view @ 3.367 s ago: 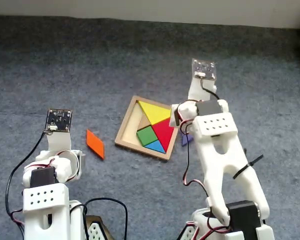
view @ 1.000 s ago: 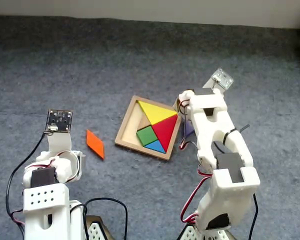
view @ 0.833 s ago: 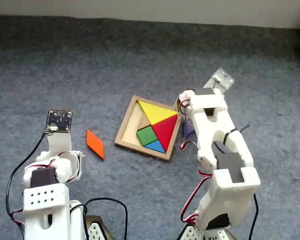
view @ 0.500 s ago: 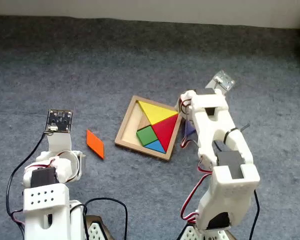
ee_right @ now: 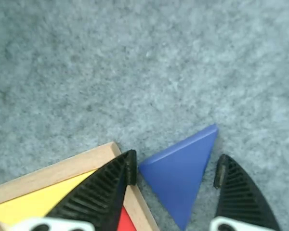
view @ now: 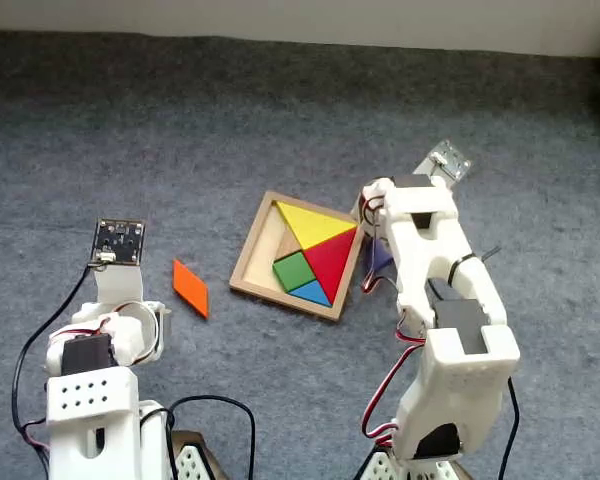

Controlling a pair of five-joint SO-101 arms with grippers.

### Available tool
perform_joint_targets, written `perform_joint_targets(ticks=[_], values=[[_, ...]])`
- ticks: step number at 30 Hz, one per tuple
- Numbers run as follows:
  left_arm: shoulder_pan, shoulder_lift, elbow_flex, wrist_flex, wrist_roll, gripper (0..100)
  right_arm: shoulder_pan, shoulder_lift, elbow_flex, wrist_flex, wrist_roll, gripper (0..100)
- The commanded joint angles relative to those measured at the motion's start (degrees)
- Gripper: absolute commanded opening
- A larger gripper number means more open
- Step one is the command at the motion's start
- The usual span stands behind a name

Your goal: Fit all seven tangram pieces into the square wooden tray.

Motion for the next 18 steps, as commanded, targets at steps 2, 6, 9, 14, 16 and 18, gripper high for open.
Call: perform_joint_targets(ticks=[2, 6, 9, 14, 16, 18], values=[[-0.6, -0.7, -0.2, -0.9, 0.2, 19, 1.2, -1.2, -0.7, 0.2, -0.5, 25.5], [-0.6, -0.7, -0.2, -0.9, 0.2, 19, 1.3, -1.4, -0.6, 0.2, -0.5, 20.4], [-0.6, -0.7, -0.2, -0.9, 0.2, 18, 1.5, -1.4, -0.7, 0.2, -0.4, 11.1], [-0.6, -0.7, -0.2, -0.9, 0.2, 18, 1.5, -1.5, -0.8, 0.3, 1.3, 8.4], [-0.6, -0.7, -0.2, -0.9, 0.2, 18, 1.5, -1.6, -0.9, 2.6, 1.4, 8.4], [-0.6, -0.7, -0.2, -0.9, 0.2, 18, 1.5, -1.7, -1.5, 6.9, 1.5, 8.4]])
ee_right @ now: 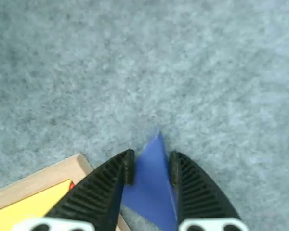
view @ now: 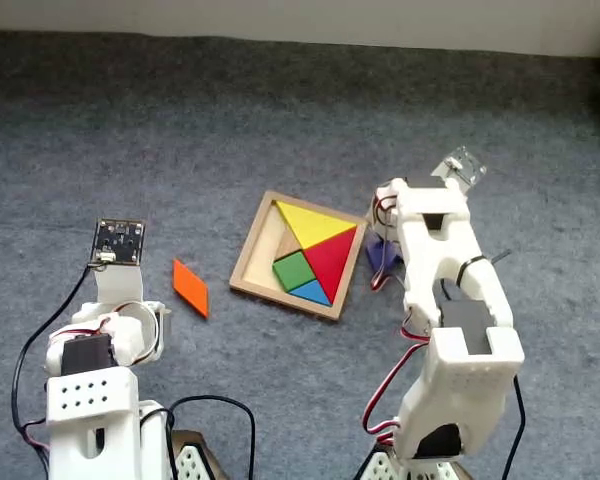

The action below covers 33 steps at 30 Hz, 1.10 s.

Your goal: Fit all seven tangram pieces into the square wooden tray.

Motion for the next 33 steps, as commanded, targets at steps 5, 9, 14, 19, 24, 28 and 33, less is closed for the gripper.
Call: perform_joint_targets(ticks=[5, 9, 14, 19, 24, 28, 33], values=[[-0.6, -0.7, -0.2, -0.9, 0.2, 18, 0.0, -1.9, -8.8, 10.4, 1.1, 8.4], [-0.6, -0.7, -0.2, -0.9, 0.2, 18, 0.0, -1.9, -10.3, 11.4, 8.1, 8.5], [-0.6, -0.7, -0.2, -0.9, 0.2, 19, -0.7, -2.1, -10.3, 11.7, 9.8, 11.5], [-0.6, -0.7, -0.2, -0.9, 0.2, 19, -3.7, -1.8, -9.8, 11.8, 9.8, 22.4], [-0.6, -0.7, -0.2, -0.9, 0.2, 19, -7.6, -1.7, -7.7, 11.7, 9.8, 23.0], [-0.6, -0.7, -0.2, -0.9, 0.2, 19, -9.2, -0.7, -6.3, 11.4, 9.8, 23.1], [-0.6, -0.7, -0.2, -0.9, 0.2, 19, -8.4, 5.3, -6.4, 11.8, 9.8, 23.1]])
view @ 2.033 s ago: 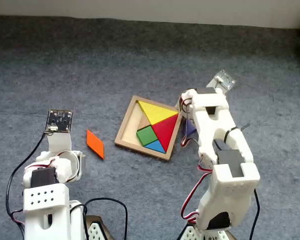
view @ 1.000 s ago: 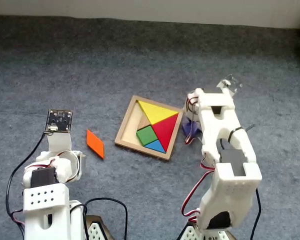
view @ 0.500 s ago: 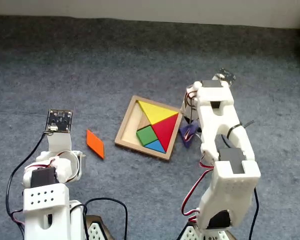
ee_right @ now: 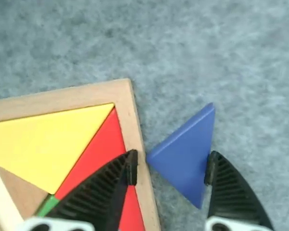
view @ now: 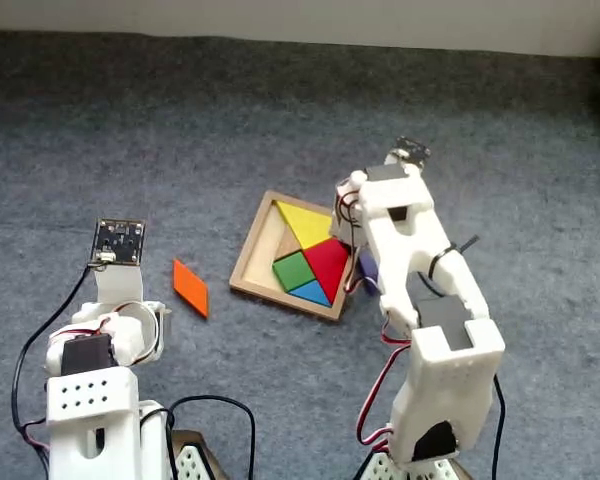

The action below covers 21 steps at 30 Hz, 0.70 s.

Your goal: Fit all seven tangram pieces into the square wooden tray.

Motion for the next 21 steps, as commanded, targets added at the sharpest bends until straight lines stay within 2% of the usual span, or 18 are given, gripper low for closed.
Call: perform_joint_targets(ticks=[1, 6, 11, 16, 21], values=[[-0.6, -0.7, -0.2, -0.9, 0.2, 19, 0.4, 2.9, 0.6, 0.7, 0.6, 23.1], [-0.6, -0.7, -0.2, -0.9, 0.2, 19, 1.9, 2.7, -0.3, 3.6, 1.1, 23.1], [-0.6, -0.7, -0.1, -1.8, 0.3, 19, 3.3, 0.4, -4.0, 9.2, 4.7, 23.1], [-0.6, -0.7, -0.1, -1.8, 0.3, 19, 6.4, 1.9, -4.0, 8.9, 4.7, 23.1], [-0.6, -0.7, -0.1, -2.0, 0.3, 19, 6.5, 4.7, -4.4, 9.0, 4.7, 23.1]])
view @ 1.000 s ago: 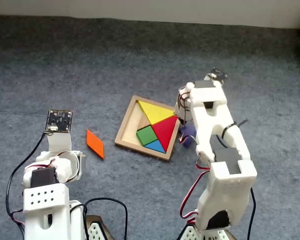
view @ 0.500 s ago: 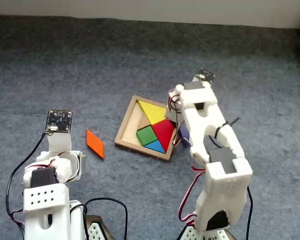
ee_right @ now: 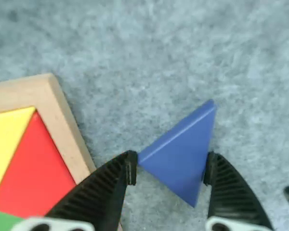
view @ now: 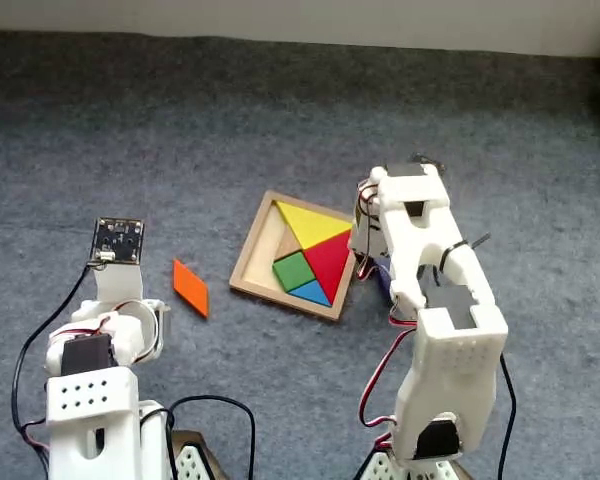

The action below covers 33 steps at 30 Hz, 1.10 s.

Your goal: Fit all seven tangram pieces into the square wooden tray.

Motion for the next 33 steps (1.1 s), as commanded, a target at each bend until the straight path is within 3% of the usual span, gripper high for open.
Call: perform_joint_targets(ticks=[1, 33], values=[[-0.6, -0.7, -0.1, -1.0, 0.3, 19, 1.1, 0.1, -1.5, 0.7, 0.5, 23.1], [-0.6, -0.7, -0.1, -1.0, 0.3, 19, 3.3, 0.2, -2.4, 0.7, 0.6, 22.8]])
